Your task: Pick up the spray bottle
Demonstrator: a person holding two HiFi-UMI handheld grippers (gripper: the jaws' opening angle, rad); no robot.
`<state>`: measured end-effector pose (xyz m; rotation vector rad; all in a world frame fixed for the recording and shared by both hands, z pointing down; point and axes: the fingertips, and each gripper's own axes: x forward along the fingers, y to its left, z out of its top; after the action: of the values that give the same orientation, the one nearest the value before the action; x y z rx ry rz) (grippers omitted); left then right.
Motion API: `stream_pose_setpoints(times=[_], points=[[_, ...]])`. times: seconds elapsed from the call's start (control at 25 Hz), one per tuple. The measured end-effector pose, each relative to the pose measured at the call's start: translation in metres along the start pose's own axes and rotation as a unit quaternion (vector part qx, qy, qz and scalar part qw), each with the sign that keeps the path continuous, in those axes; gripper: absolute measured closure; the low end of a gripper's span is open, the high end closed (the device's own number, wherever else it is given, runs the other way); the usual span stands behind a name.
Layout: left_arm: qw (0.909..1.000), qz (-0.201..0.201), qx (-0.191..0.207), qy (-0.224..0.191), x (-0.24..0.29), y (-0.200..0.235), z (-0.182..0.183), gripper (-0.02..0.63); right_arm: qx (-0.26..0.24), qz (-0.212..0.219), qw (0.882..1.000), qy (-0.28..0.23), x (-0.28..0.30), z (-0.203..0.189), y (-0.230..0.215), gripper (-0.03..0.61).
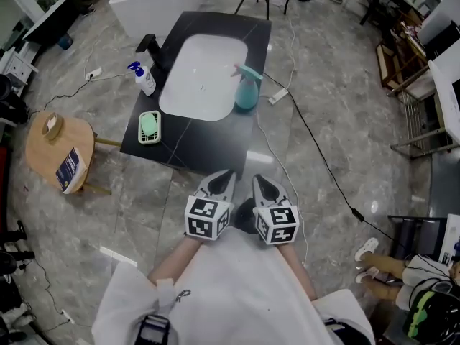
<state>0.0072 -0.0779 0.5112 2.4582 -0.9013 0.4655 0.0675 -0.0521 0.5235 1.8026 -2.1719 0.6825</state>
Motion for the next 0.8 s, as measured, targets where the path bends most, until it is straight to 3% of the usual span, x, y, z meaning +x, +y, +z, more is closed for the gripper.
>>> stream_pose_setpoints(times=[0.52, 0.8], points=[[0.9995, 0.03, -0.013, -0.001, 0.03, 0.01, 0.017, 0.586, -0.017, 0.051, 0.999, 0.003, 0.029, 0.021, -0.018, 0.551], [0.9974, 0.068, -0.021, -0.016, 0.042, 0.009, 0.028, 0.586, -0.027, 0.089, 0.996, 0.0, 0.041, 0.035, -0.033, 0.551]])
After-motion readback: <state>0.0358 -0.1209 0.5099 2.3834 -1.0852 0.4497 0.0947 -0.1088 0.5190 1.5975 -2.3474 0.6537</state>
